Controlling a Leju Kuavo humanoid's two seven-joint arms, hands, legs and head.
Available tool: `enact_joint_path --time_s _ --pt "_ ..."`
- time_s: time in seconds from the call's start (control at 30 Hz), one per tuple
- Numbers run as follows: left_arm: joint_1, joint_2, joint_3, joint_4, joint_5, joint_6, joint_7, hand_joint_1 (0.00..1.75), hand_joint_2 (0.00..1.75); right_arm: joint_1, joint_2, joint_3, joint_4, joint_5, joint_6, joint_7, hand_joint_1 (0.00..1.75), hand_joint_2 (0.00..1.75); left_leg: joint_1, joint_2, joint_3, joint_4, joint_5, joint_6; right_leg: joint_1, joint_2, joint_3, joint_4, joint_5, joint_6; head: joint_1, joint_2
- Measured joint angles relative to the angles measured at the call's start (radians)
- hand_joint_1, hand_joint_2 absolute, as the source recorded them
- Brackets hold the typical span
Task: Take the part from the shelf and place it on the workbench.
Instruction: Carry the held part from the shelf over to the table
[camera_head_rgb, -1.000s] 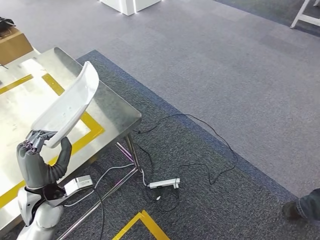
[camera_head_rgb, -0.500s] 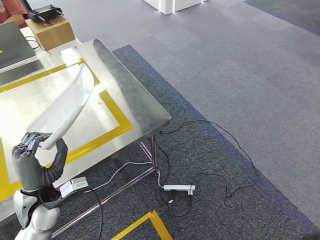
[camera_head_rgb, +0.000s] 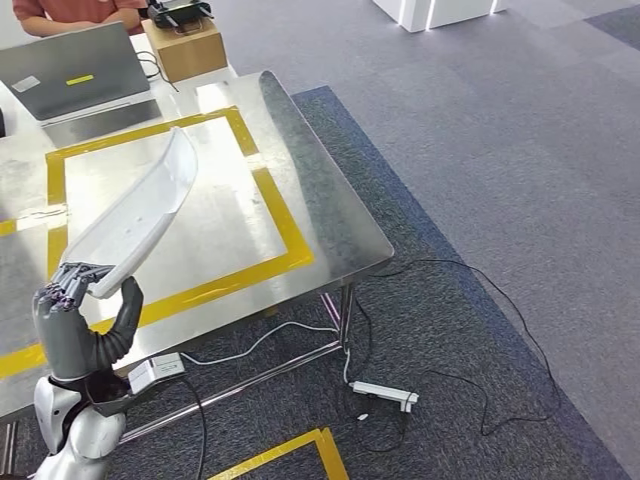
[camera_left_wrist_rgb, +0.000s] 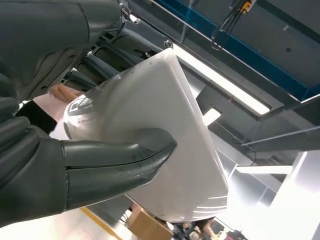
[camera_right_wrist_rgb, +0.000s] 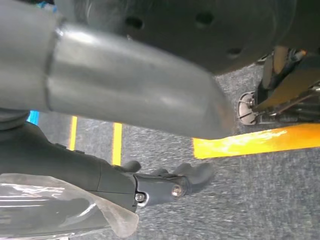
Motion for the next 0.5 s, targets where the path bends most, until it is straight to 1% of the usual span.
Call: enact_joint_path --time_s 0.03,0.07,0.1,0.13,0.17,0.2,0.23,0.27,0.3,0.33,0.37,0.4,0.43,0.47,0.5 --pt "0.0 0.0 0.0 0.0 0.0 0.0 0.0 1.75 1.75 0.0 0.0 0.0 0.0 0.0 0.0 0.0 0.0 0.0 -0.001 0.014 -0.005 0.012 -0.008 -0.005 -0.001 -0.014 0.004 -0.003 -0.001 -0.006 -0.003 0.0" --pt "-0.001 0.001 0.0 0.0 0.0 0.0 0.0 1.75 1.75 0.001 0.0 0.0 0.0 0.0 -0.001 0.0 0.0 0.0 -0.003 0.04 -0.019 0.042 -0.025 -0.011 -0.003 -0.029 0.009 -0.005 -0.002 -0.013 -0.007 0.0" --pt "-0.002 0.001 0.0 0.0 0.0 0.0 0.0 1.75 1.75 0.001 0.0 0.0 0.0 0.0 -0.001 0.0 0.0 0.0 -0.003 0.072 -0.043 0.093 -0.05 -0.016 -0.003 -0.045 0.014 -0.007 -0.005 -0.018 -0.011 0.0" --pt "-0.002 0.001 0.0 0.0 0.0 0.0 0.0 1.75 1.75 0.002 0.0 0.0 0.0 0.0 -0.001 0.0 0.0 0.0 -0.002 0.098 -0.076 0.16 -0.08 -0.021 -0.001 -0.06 0.017 -0.007 -0.009 -0.023 -0.015 0.0" --pt "-0.001 0.001 0.0 0.0 0.001 0.0 0.0 1.75 1.75 0.004 0.0 0.0 0.0 0.0 -0.001 0.0 0.0 0.0 0.001 0.111 -0.111 0.228 -0.105 -0.024 0.0 -0.076 0.02 -0.007 -0.012 -0.025 -0.016 0.0" --pt "0.001 0.001 0.0 0.0 0.001 0.0 0.0 1.75 1.75 0.005 0.0 0.0 0.0 0.0 -0.001 0.0 0.0 0.0 0.003 0.116 -0.136 0.274 -0.115 -0.026 0.001 -0.092 0.024 -0.007 -0.016 -0.026 -0.015 0.0" --pt "0.003 0.002 0.0 0.0 0.001 0.0 0.0 1.75 1.75 0.006 0.0 0.0 0.0 0.0 -0.002 0.0 0.0 0.0 0.005 0.119 -0.145 0.286 -0.106 -0.027 0.001 -0.107 0.028 -0.007 -0.019 -0.026 -0.016 0.0" --pt "0.004 0.002 0.0 0.0 0.001 0.0 0.0 1.75 1.75 0.007 0.0 0.0 0.0 0.0 -0.002 0.0 0.0 0.0 0.006 0.123 -0.132 0.255 -0.076 -0.026 0.001 -0.121 0.034 -0.007 -0.024 -0.025 -0.016 0.0" --pt "0.004 0.002 0.0 0.0 0.001 0.0 0.0 1.75 1.75 0.006 0.0 0.0 0.0 0.0 -0.001 0.0 0.0 0.0 0.005 0.133 -0.102 0.192 -0.035 -0.023 0.002 -0.134 0.041 -0.007 -0.029 -0.023 -0.016 0.0" --pt "0.003 0.003 0.0 0.0 0.001 0.0 0.0 1.75 1.75 0.006 0.0 0.0 0.0 0.0 -0.001 0.0 0.0 0.0 0.001 0.155 -0.066 0.122 -0.005 -0.018 0.002 -0.144 0.046 -0.007 -0.035 -0.019 -0.015 0.0" --pt "0.002 0.003 -0.001 0.0 0.001 0.0 0.0 1.75 1.75 0.006 0.0 0.0 0.0 0.0 0.0 0.0 0.0 0.0 -0.004 0.174 -0.036 0.061 0.013 -0.012 0.004 -0.153 0.048 -0.007 -0.041 -0.014 -0.016 0.0" --pt "0.002 0.003 -0.001 0.0 0.001 0.0 0.0 1.75 1.75 0.005 0.0 0.0 0.0 0.0 0.0 -0.001 0.0 0.0 -0.009 0.19 -0.018 0.025 0.018 -0.007 0.007 -0.161 0.049 -0.008 -0.045 -0.008 -0.015 0.0" --pt "0.002 0.003 -0.001 0.0 0.001 0.0 0.0 1.75 1.75 0.003 0.0 0.0 0.0 0.0 0.0 -0.001 0.0 0.0 -0.013 0.197 -0.011 0.01 0.011 -0.002 0.009 -0.168 0.05 -0.011 -0.049 -0.002 -0.015 0.0" --pt "0.003 0.004 -0.001 0.0 0.0 0.0 0.0 1.75 1.75 0.002 0.0 0.0 0.0 -0.001 0.0 -0.002 0.0 0.0 -0.013 0.193 -0.009 0.004 0.01 -0.001 0.011 -0.174 0.052 -0.013 -0.052 -0.002 -0.015 0.0" --pt "0.004 0.004 0.0 0.0 0.0 0.0 0.0 1.75 1.75 0.001 0.0 0.0 0.0 -0.002 -0.001 -0.003 0.0 0.0 -0.012 0.189 -0.009 0.003 0.011 -0.003 0.012 -0.179 0.055 -0.016 -0.053 -0.008 -0.013 0.0"
